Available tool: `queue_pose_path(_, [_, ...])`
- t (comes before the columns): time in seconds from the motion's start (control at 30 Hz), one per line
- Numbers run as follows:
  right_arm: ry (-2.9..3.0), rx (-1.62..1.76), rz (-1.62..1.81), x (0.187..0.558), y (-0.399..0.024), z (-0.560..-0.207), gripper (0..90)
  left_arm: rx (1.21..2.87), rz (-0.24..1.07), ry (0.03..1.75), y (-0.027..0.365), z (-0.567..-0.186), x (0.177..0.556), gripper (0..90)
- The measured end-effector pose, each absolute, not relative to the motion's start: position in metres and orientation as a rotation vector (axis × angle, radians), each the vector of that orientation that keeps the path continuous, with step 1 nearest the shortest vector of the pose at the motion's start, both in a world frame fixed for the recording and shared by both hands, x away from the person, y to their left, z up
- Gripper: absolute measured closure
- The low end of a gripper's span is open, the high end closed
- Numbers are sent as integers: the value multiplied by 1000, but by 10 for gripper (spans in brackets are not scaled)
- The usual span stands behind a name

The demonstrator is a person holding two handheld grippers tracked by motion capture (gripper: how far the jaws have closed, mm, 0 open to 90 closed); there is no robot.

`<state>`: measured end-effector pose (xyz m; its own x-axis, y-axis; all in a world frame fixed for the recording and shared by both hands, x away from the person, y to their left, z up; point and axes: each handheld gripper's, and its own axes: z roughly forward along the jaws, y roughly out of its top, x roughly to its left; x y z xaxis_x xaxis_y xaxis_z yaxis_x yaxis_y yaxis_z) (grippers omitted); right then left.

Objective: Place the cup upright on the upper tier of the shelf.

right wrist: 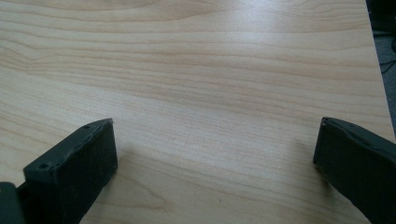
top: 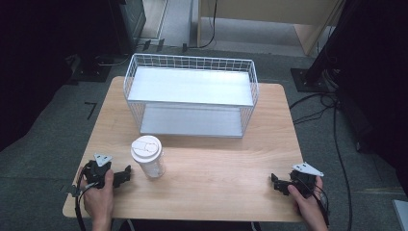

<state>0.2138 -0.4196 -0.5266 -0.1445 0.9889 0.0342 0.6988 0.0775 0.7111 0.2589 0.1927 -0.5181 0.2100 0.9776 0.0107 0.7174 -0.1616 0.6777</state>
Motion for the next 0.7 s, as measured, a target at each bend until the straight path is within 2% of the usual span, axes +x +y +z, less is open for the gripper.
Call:
queue_pose_path(0.13, [1894, 1679, 885, 213, -424, -526, 0, 1940, 582, 1547, 197, -517, 253, 0])
queue_pose_path(0.3, [1903, 1672, 905, 209, -425, -526, 0, 1941, 635, 1459, 194, -513, 240, 0])
queue_pose_path(0.7, [1918, 1644, 824, 210, -419, -527, 0, 1865, 537, 1284, 171, -503, 212, 0])
